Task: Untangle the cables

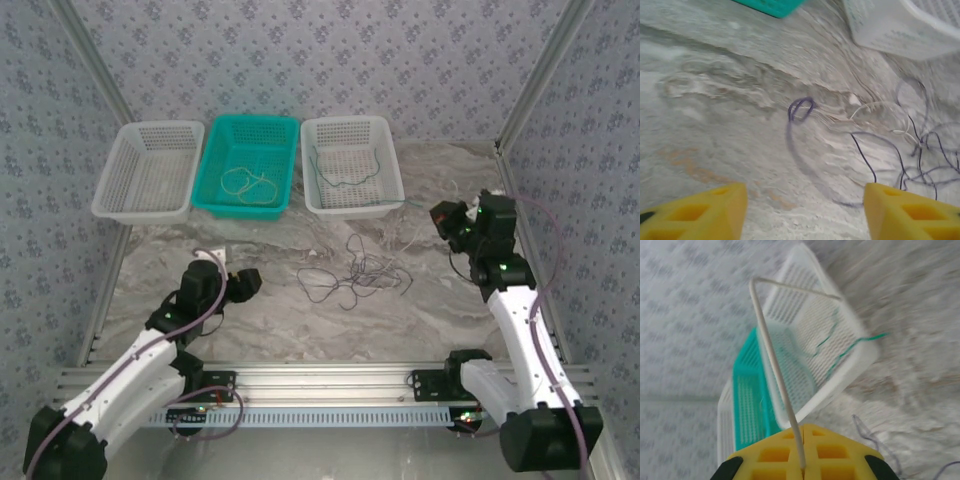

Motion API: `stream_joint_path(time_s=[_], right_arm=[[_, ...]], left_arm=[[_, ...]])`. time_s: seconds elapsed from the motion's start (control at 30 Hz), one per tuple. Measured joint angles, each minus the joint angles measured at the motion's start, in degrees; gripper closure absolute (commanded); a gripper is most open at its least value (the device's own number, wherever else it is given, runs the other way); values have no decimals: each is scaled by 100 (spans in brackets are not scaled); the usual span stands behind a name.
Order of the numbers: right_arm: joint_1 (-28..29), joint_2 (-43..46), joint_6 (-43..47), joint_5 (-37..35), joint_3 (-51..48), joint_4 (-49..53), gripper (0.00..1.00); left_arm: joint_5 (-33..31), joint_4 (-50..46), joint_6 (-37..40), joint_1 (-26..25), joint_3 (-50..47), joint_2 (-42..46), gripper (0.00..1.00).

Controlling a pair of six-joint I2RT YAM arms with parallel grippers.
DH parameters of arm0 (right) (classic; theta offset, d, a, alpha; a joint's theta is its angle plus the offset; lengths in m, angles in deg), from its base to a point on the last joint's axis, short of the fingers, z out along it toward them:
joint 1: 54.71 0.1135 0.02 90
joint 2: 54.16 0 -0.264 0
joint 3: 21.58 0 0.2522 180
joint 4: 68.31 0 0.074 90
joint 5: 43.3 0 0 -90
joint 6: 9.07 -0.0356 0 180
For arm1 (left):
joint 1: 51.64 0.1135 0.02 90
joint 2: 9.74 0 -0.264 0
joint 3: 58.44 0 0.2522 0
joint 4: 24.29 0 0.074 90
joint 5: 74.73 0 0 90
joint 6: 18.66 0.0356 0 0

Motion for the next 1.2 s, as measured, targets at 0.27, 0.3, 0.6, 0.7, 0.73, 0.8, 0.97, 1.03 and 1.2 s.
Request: stream_joint_path(time_s=[0.27,0.3,0.6,0.7,0.73,0.8,0.97,1.03,1.2], right_arm=[[1436,-400,579,-203,780,-68,100],[1589,-446,640,-254,859,-68,100],[2162,-505,892,-570,1047,-55,100],[2181,-505,892,-627,1047,-20,100],[2190,-505,892,-634,1047,-13,100],[2190,-503,892,-649,1047,28,100],[2190,-485,931,-748,1047,199,100],[2173,-463,933,-809,1047,275,100],[1888,-330,874,-868,1025,389,100]], left_arm=[[546,798,1032,-1681,1169,-966,23],[597,968,1154,-1893,1305,-1233,22],[914,2098,1727,-2938,2577,-4328,19],[800,2643,1725,-3128,2835,-5149,22],[726,2835,1711,-3161,2865,-5381,27],[518,3178,1652,-3169,2872,-5761,39],[293,3672,1510,-3147,2881,-6264,75],[310,3788,1451,-3147,2889,-6317,88],[297,4065,1239,-3093,2883,-6323,100]])
